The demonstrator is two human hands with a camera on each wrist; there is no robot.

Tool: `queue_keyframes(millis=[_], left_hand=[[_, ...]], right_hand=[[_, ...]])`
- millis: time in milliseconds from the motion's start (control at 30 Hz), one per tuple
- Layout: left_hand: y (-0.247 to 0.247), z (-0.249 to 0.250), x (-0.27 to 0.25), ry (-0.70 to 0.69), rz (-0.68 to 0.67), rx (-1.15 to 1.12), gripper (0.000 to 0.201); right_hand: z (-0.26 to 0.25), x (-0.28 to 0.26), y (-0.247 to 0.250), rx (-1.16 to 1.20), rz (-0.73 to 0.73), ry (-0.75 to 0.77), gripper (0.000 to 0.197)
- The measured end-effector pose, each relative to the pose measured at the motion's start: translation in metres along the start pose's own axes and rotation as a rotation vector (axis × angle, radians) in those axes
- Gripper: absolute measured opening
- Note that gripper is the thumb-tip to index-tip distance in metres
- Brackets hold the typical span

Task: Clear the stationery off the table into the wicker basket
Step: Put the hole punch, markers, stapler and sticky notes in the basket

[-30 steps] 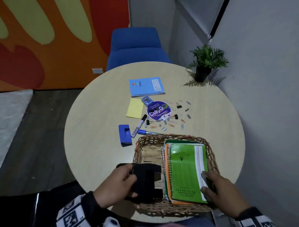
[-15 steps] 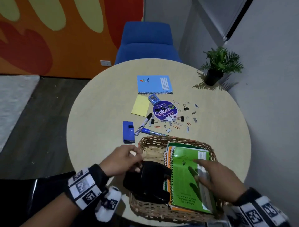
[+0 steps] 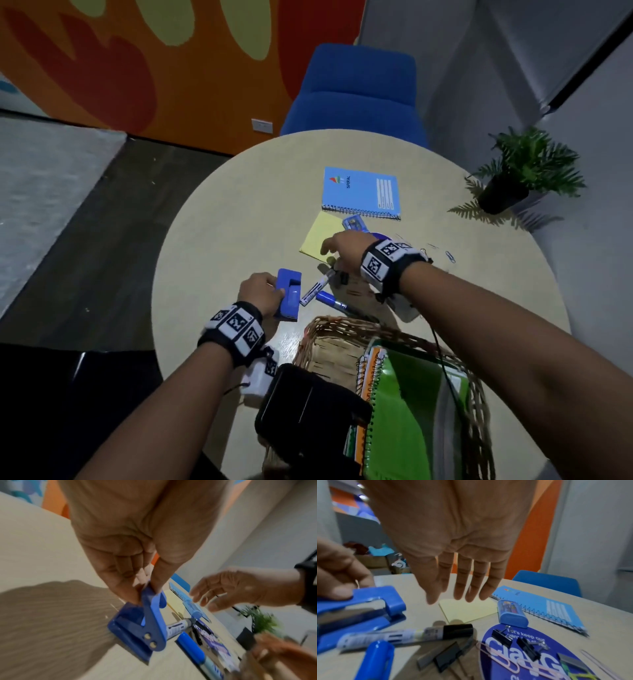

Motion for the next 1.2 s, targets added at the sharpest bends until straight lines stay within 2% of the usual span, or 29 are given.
queue_keyframes(millis=[133,200,267,367,433,500,567,700,800,900,967,1033,1133,1200], left_hand=[[0.032,-0.008,-0.014,-0.019,0.106,-0.148,0.018],[0.063,-0.004,-0.031,-0.115,0.195,-0.200,0.015],[0.089,0.005,-0.056,-0.218,0.216,-0.298,0.014],[0.105,0.036,-0.093,-0.334,0.135,-0.358,0.014],[0.095,0.060,-0.109,-0.376,0.022,-0.341,0.012],[0.073,0.078,-0.119,-0.409,-0.104,-0.270,0.009],[0.049,0.088,-0.121,-0.448,-0.189,-0.147,0.009],[0.006,0.093,-0.119,-0.508,-0.321,0.085,0.010],[-0.019,0.108,-0.126,-0.677,-0.375,0.401,0.017],[-0.050,0.118,-0.127,-0.762,-0.476,0.659,0.029],[-0.074,0.118,-0.125,-0.765,-0.553,0.796,0.032],[-0.093,0.115,-0.121,-0.752,-0.584,0.890,0.034],[-0.108,0.111,-0.117,-0.725,-0.572,0.943,0.031],[-0.116,0.105,-0.113,-0.714,-0.553,0.992,0.025]], right_hand=[[-0.013,0.020,-0.033,-0.122,-0.143,0.106,0.030],[-0.018,0.021,-0.045,-0.170,-0.135,0.147,0.027],[-0.020,0.023,-0.052,-0.220,-0.126,0.178,0.026],[-0.021,0.022,-0.057,-0.233,-0.131,0.202,0.010],[-0.020,0.021,-0.056,-0.168,-0.132,0.166,0.011],[-0.018,0.015,-0.053,-0.108,-0.129,0.134,0.017],[-0.021,0.006,-0.042,-0.072,-0.095,0.167,0.014],[-0.011,-0.028,-0.002,0.099,0.111,0.206,0.019],[0.008,-0.060,0.018,0.266,0.240,0.189,0.014],[0.020,-0.091,0.024,0.371,0.314,0.194,0.008],[0.023,-0.110,0.020,0.441,0.327,0.202,0.002],[0.024,-0.124,0.011,0.549,0.311,0.187,0.011],[0.026,-0.137,-0.008,0.665,0.275,0.142,0.025],[0.023,-0.141,-0.024,0.654,0.235,0.131,0.023]])
Point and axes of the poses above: each hand's wrist, its own x-axis towards the middle knuckle, its own y-axis out of the back of the hand, z = x × y, the point moved 10 cm from there along x, towards the middle knuckle, and after that the axes turned 9 degrees about x, right-handed, at the moved point
